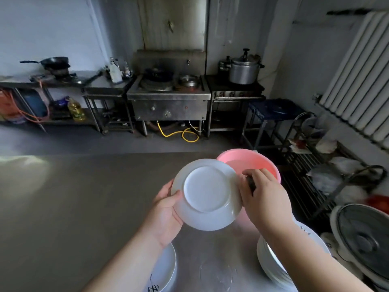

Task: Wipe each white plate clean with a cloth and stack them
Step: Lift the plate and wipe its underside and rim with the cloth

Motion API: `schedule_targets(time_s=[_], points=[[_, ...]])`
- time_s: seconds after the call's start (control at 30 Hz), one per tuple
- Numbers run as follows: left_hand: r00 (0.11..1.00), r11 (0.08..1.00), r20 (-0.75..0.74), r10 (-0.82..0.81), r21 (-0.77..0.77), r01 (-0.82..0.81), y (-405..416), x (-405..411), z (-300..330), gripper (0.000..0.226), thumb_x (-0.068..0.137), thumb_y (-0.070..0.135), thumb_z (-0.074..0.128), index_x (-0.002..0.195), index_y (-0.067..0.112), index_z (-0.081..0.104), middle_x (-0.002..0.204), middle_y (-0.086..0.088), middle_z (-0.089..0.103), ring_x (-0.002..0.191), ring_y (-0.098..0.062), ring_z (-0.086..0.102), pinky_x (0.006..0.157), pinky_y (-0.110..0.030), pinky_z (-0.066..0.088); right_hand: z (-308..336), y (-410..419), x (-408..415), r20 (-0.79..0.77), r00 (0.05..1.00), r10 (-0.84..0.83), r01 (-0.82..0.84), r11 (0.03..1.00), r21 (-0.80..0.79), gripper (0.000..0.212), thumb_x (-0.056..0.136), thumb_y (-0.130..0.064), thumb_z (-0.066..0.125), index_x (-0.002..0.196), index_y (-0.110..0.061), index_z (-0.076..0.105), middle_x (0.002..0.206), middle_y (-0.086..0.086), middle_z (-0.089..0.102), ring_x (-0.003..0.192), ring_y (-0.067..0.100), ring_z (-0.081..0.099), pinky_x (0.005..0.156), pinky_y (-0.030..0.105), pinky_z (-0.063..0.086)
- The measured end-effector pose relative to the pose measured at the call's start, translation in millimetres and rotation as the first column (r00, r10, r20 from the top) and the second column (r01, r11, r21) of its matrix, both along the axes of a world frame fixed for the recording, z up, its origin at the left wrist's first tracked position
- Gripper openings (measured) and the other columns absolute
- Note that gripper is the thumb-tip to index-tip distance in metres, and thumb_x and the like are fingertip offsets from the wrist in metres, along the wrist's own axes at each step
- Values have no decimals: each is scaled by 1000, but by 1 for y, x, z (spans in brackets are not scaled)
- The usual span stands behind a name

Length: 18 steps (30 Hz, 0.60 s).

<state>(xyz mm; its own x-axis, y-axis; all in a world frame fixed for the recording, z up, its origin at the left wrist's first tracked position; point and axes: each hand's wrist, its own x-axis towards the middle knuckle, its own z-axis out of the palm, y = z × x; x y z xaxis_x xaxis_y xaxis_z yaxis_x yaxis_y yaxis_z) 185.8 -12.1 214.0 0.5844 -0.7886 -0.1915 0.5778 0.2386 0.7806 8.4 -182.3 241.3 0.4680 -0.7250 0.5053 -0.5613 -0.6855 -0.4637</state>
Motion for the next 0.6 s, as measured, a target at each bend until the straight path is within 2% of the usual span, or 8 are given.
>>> schedule_targets(time_s=[0.07,0.13,0.2,0.27,0.37,0.47,0.53,0.6], points=[[1000,999,-6,16,-37,-17,5,5,10,55,87,9,60,142,14,59,136,-13,70,115,-28,72,81,-38,63,15,5,7,129,991,22,-19,1000,-22,15,102,-36,59,99,-28,72,97,-19,61,82,-1,47,64,13,38],[1000,998,10,19,-56,-18,11,8,20,54,88,8,60,142,15,59,137,-13,69,119,-29,71,84,-39,63,31,8,15,268,963,30,-23,999,-27,13,103,-30,60,94,-29,70,92,-22,58,87,-5,52,74,5,38],[999,998,39,5,-59,-2,15,8,28,50,93,4,57,142,15,59,137,-14,69,123,-32,68,88,-41,62,43,15,24,385,921,65,-54,998,-38,15,103,-33,56,102,-27,70,96,-25,58,97,-14,55,82,1,36],[998,998,65,-13,-53,17,17,2,33,46,100,0,50,142,13,60,137,-17,68,126,-36,67,93,-45,59,50,27,36,417,894,165,-169,985,-28,28,103,-39,50,116,-24,69,106,-24,59,104,-13,57,86,5,41],[994,998,101,-34,-49,39,17,-9,38,44,103,-2,45,142,11,61,136,-21,68,128,-41,64,105,-51,52,51,46,53,253,888,384,-390,920,-29,37,105,-39,48,128,-18,68,122,-9,60,111,7,60,92,26,50],[992,997,122,-43,-58,51,18,-17,44,45,105,-3,43,143,15,60,136,-18,69,128,-38,65,104,-49,52,47,61,62,-18,927,374,-371,910,-184,43,104,-34,47,137,-15,67,135,0,62,116,29,59,95,46,51],[992,998,125,-31,-58,39,20,-17,49,45,105,-4,45,143,16,61,135,-17,70,124,-34,68,95,-43,57,43,72,61,-156,933,324,-352,912,-209,56,105,-41,38,151,-15,55,153,-2,53,137,36,47,108,52,44],[993,999,114,-14,-50,20,23,-16,52,45,104,-4,46,141,16,62,133,-16,71,120,-31,70,88,-38,60,32,80,52,-232,890,393,-430,891,-142,67,108,-50,29,163,-12,34,170,0,31,157,37,21,125,54,26]])
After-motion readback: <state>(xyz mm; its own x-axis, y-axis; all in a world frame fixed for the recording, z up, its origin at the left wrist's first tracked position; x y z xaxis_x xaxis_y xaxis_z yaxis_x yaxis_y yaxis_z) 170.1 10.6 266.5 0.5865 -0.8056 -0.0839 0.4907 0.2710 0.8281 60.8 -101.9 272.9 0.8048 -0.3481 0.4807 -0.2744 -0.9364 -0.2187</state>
